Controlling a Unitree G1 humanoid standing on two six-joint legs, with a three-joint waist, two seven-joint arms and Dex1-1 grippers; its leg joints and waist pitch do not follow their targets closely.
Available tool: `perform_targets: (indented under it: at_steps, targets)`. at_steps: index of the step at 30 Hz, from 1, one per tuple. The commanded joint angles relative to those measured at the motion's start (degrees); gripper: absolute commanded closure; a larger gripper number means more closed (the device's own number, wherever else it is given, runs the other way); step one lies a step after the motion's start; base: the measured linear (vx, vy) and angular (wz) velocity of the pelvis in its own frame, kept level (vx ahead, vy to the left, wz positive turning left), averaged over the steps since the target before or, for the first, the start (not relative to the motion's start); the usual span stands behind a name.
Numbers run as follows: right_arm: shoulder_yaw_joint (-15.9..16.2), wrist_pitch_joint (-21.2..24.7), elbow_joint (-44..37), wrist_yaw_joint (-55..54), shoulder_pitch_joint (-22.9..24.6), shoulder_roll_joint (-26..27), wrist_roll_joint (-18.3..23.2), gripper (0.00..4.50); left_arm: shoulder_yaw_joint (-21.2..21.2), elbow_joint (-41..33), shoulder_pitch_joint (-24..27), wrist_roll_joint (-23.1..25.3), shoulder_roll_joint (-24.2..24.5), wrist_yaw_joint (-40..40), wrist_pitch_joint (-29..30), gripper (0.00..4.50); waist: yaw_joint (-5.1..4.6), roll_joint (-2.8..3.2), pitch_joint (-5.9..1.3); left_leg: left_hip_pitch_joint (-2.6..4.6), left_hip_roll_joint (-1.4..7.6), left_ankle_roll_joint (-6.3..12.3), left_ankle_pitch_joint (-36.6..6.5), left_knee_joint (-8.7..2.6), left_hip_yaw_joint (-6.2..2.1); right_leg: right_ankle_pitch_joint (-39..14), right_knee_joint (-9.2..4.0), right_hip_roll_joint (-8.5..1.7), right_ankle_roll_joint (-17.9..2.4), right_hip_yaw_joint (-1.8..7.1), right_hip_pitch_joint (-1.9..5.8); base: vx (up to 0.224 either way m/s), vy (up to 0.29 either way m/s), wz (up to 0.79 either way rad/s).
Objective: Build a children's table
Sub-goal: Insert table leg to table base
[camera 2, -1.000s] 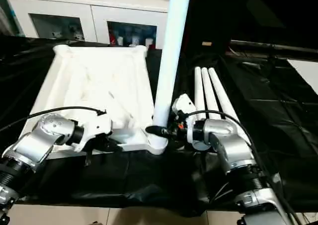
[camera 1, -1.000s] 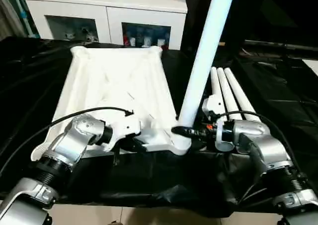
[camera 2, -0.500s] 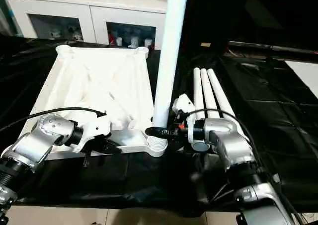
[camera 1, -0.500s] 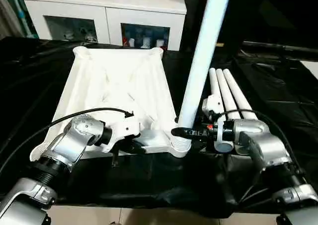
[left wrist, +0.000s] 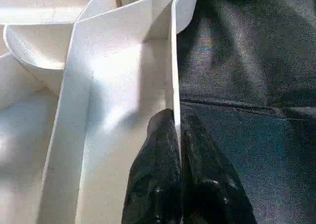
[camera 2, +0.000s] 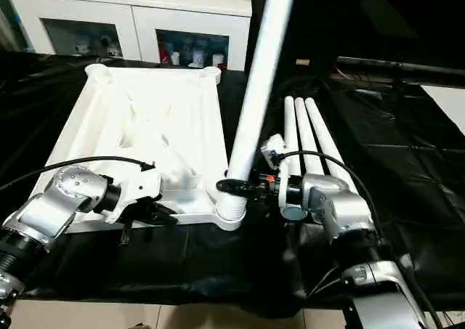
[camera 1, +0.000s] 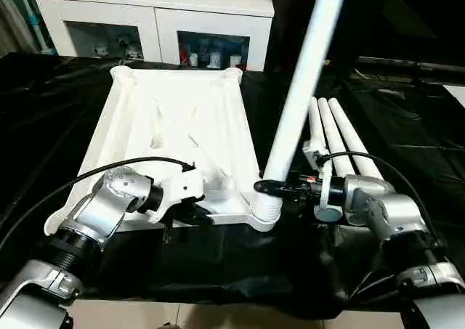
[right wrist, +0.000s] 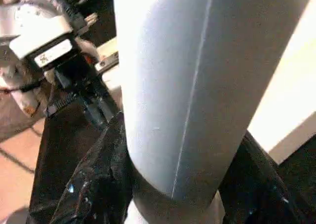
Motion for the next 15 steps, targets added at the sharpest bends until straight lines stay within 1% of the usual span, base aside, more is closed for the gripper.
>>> perform_targets:
  at_steps: [1,2,3,5,6,7,8,9,10,11,12,15]
  targets:
    - [-1.23,0.22,0.57,-2.58,1.83,-0.71,-1.1,2.64,0.6,-0.84,-1.22,0.94,0.12,1.03,-0.9,4.5,-0.3,1.21,-2.87,0.34,1.8,0.06,-9.61,-4.17,-0.13,-4.68,-4.31,-3.93,-12.95,3.32,2.6,0.0,0.0,0.0]
    - [-2.47,-0.64,0.49,-4.34,2.92,-0.07,-0.74,2.65,0.76,-0.36,-1.43,0.94,-0.04,1.48,-1.15,4.5,-0.39,1.16,-2.82,0.33,1.77,-0.05,-10.12,-4.22,-0.11,-4.89,-4.44,-3.87,-12.82,3.3,2.6,0.0,0.0,0.0]
    - [-3.09,-1.06,0.54,-5.1,3.49,0.26,-0.48,2.65,0.84,-0.12,-1.57,0.98,-0.14,1.75,-1.25,4.5,-0.33,1.53,-2.81,0.39,1.75,-0.25,-10.59,-4.25,-0.18,-5.5,-4.46,-3.94,-12.76,3.29,2.56,0.0,0.0,0.0]
    - [-3.75,-1.9,0.74,-6.21,4.16,0.71,-0.36,2.65,0.96,0.22,-1.74,1.02,-0.24,2.06,-1.32,4.5,-0.44,1.39,-2.74,0.36,1.69,-0.28,-11.31,-4.27,-0.16,-6.99,-4.72,-3.93,-12.54,3.29,2.6,0.0,0.0,0.0]
    - [-4.05,-2.56,0.92,-6.86,4.53,0.95,-0.43,2.65,0.98,0.39,-1.81,1.03,-0.26,2.1,-1.39,4.5,-0.44,1.82,-2.66,0.34,1.64,-0.38,-11.62,-4.3,-0.19,-7.72,-4.84,-3.9,-12.37,3.28,2.51,0.0,0.0,0.0]
    - [-4.31,-3.11,0.95,-7.44,5.02,1.23,-0.44,2.65,1.01,0.54,-1.87,1.02,-0.29,2.11,-1.44,4.5,-0.52,1.68,-2.61,0.3,1.63,-0.42,-11.86,-4.34,-0.19,-8.13,-4.88,-3.89,-12.3,3.28,2.53,0.0,0.0,0.0]
    - [-4.96,-4.44,0.54,-8.9,6.17,1.89,-0.53,2.65,1.02,0.79,-2.01,1.03,-0.39,2.24,-1.51,4.5,-0.62,2.05,-2.62,0.34,1.63,-0.62,-12.4,-4.34,-0.21,-8.41,-5.04,-3.86,-12.18,3.28,2.51,0.0,0.0,0.0]
    - [-5.16,-4.91,0.28,-9.45,6.55,2.11,-0.58,2.65,1.03,0.85,-2.05,1.04,-0.43,2.31,-1.52,4.5,-0.57,2.18,-2.62,0.35,1.61,-0.73,-12.78,-4.39,-0.28,-8.93,-5.05,-3.9,-11.99,3.26,2.54,0.0,0.0,0.0]
    - [-5.22,-5.29,0.09,-9.81,6.76,2.27,-0.67,2.65,1.09,0.95,-2.1,1.05,-0.48,2.45,-1.54,4.5,-0.6,2.09,-2.61,0.35,1.59,-0.57,-12.52,-4.44,-0.32,-8.81,-4.96,-3.79,-11.93,3.24,2.54,0.0,0.0,0.0]
    - [-5.3,-7.5,-0.6,-11.65,7.63,2.86,-1.54,2.65,1.26,1.33,-2.3,1.09,-0.66,2.99,-1.61,4.5,-0.57,2.64,-2.59,0.34,1.58,-0.65,-12.64,-4.44,-0.38,-8.92,-4.95,-3.84,-11.97,3.24,2.52,0.0,0.0,0.0]
    - [-5.13,-8.99,-1.25,-12.68,8.33,3.19,-2.29,2.65,1.36,1.57,-2.43,1.12,-0.79,3.37,-1.69,4.5,-0.64,2.57,-2.57,0.43,1.65,-0.8,-13.12,-4.43,-0.32,-9.09,-5.08,-3.86,-11.83,3.27,2.37,0.0,0.0,0.0]
    - [-4.76,-11.79,-4.36,-14.74,10.82,4.39,-3.82,2.65,1.5,1.94,-2.62,1.26,-1.23,4.65,-1.74,4.5,-0.66,2.46,-2.62,0.3,1.6,-0.79,-12.48,-4.49,-0.38,-8.29,-4.98,-3.79,-11.57,3.29,2.49,0.0,0.0,0.0]
